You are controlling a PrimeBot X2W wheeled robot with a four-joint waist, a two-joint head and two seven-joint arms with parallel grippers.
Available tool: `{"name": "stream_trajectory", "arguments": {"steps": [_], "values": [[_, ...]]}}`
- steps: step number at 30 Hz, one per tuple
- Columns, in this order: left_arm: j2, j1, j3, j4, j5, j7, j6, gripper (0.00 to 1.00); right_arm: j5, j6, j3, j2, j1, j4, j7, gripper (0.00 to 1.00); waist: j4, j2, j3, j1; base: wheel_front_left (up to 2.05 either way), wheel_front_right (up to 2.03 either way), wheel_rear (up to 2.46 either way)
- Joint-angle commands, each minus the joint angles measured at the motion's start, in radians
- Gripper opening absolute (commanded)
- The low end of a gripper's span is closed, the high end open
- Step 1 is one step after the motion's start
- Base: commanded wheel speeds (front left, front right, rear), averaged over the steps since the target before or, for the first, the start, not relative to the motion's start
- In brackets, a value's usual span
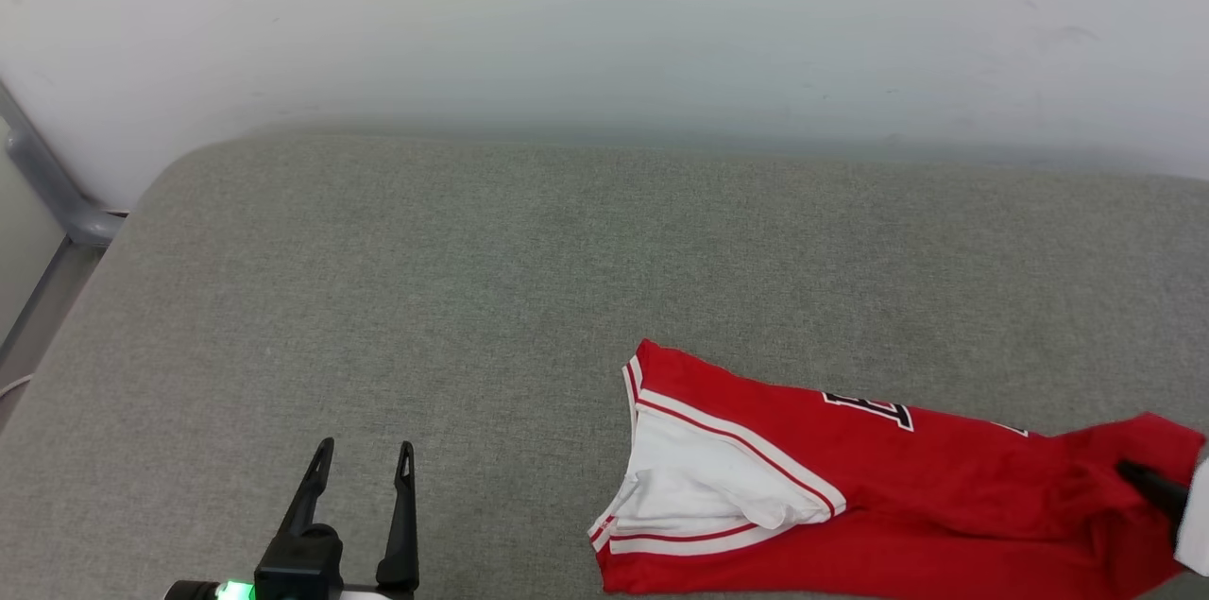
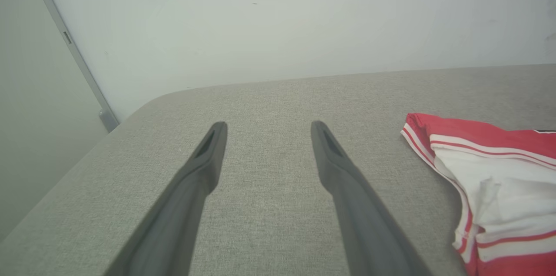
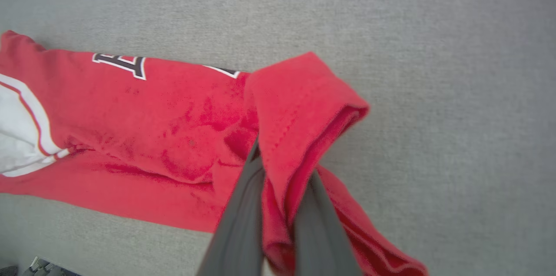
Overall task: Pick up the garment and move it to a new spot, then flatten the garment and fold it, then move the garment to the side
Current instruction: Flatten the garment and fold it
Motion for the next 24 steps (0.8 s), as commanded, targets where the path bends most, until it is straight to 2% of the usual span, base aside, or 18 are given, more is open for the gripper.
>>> {"name": "stream_trajectory", "arguments": {"steps": [1,8,13,18,24], "values": [[-0.003,0.007,0.007,0.002,0.004,-0.002,-0.005,1.0,-0.001,-0.001,-0.007,0.026,0.012,-0.059,0.023,0.0,-0.001,-0.0001,0.0,0.0,0.0,0.0,0.0],[-0.014,-0.01,0.004,0.009,0.015,-0.002,-0.018,1.0,-0.053,-0.001,-0.033,0.127,0.02,-0.264,0.132,0.0,0.013,-0.0001,0.015,0.0,0.0,0.0,0.0],[-0.023,-0.03,-0.001,0.015,0.021,-0.002,-0.028,1.0,-0.113,-0.001,0.008,0.216,-0.02,-0.352,0.199,0.0,0.033,-0.0001,0.036,0.0,0.0,0.0,0.0],[-0.032,-0.05,-0.005,0.019,0.02,-0.002,-0.037,1.0,-0.166,-0.001,0.083,0.301,-0.081,-0.379,0.219,0.0,0.053,-0.0001,0.061,0.0,0.0,0.0,0.0],[-0.041,-0.076,-0.011,0.025,0.022,-0.002,-0.046,1.0,-0.212,-0.001,0.185,0.381,-0.188,-0.319,0.182,0.0,0.077,-0.0001,0.096,0.0,0.0,0.0,0.0]]}}
